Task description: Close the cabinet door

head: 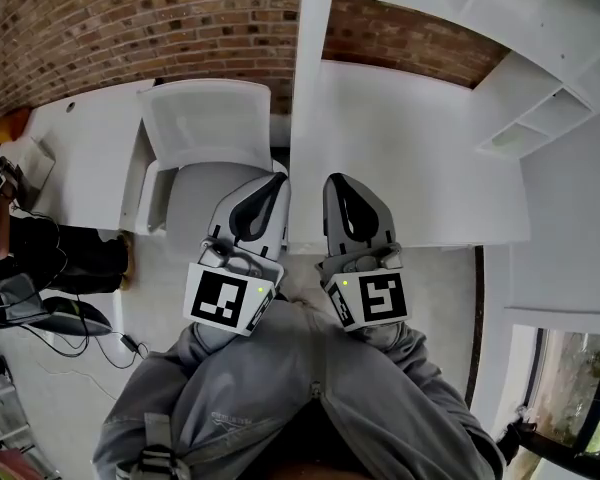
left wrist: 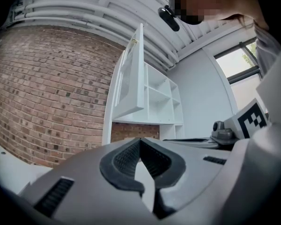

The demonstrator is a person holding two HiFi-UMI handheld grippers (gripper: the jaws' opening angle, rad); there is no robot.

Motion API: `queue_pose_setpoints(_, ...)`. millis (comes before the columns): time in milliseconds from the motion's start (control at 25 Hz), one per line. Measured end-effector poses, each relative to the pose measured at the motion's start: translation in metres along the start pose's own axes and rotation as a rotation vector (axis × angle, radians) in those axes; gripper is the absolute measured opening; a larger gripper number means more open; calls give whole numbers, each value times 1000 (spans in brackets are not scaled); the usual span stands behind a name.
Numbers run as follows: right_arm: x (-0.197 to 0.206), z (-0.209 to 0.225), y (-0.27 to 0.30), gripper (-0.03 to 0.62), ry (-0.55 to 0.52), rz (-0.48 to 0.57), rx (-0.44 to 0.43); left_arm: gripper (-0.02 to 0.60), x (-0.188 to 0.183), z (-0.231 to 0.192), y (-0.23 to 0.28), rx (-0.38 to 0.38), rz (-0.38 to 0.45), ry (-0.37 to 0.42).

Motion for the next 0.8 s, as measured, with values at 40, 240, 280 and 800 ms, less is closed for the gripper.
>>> queue_pose_setpoints(40,-1,-1,3,28,0,2,9,6,-1,-2,2,13,3,4)
queue_pose_setpoints(240,-2,-9,13,28,-11,7,55,6,-2,-16,5,68,12,7)
queue_pose_setpoints(280,-2,-10,13,28,-13,8,62,6,-1,-19,6,73,13,8)
queue_pose_setpoints(800,-30,-9,4,28,-44,62,57,6,-26,-12,-1,71,74,34)
Point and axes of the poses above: the fingertips, and each gripper's own axes: y forward along the fingers, z to its right, x out of its underside, the point moved 6 cm from there along -y, backward along the fingers, and after that the axes turned 5 degrees about -z, right-handed, at the moved point
